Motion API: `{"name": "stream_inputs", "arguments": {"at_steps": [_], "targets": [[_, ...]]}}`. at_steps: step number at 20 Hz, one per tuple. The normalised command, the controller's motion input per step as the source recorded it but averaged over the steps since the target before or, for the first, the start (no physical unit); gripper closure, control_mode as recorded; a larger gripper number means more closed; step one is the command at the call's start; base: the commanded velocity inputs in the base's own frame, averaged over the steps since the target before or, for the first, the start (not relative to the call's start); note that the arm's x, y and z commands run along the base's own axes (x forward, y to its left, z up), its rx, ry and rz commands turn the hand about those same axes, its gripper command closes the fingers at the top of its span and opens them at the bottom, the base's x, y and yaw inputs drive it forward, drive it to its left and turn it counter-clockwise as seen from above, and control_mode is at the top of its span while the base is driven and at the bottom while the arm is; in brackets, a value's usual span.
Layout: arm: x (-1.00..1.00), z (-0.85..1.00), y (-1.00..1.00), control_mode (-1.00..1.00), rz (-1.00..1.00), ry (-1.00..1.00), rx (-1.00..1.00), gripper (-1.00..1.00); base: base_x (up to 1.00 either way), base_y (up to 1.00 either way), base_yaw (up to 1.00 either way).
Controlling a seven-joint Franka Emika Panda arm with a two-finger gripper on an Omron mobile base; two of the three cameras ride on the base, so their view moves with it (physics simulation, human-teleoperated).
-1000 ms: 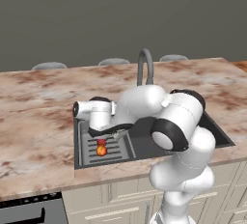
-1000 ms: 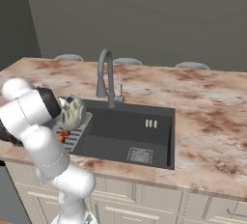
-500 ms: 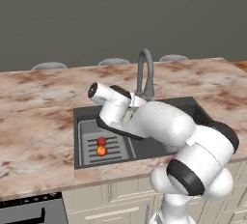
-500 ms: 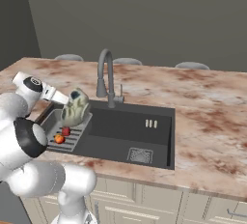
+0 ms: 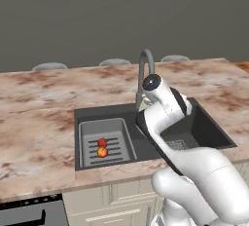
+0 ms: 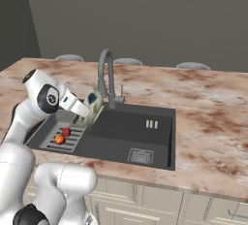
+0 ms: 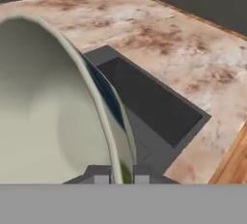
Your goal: Dump the bell pepper and peach from the bowl so the bowl can be washed. Place the bowl in the sink after clearing the leftovers.
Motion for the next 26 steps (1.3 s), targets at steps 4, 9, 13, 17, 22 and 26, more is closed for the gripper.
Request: {"name": "stream_inputs", "arguments": {"at_steps": [4,9,13,17,22,26], "targets": [[-0.62,0.63,-1.00,-1.00,0.00,-0.10,0.28,1.00,0.00,0.00,0.00],[-0.19,0.42,-1.00,-1.00,0.00,0.05,0.36,1.00,0.00,0.00,0.00],[0.07,0.15,-1.00,-1.00,0.05,0.16,0.43,1.00,0.00,0.00,0.00],[0.34,0.00,-1.00,-1.00,0.10,0.24,0.37,1.00,0.00,0.00,0.00],[0.36,-0.18,-0.95,-1.00,0.20,0.41,0.41,1.00,0.00,0.00,0.00],[0.20,-0.13,-0.16,-1.00,0.26,0.31,0.25,1.00,0.00,0.00,0.00]]}}
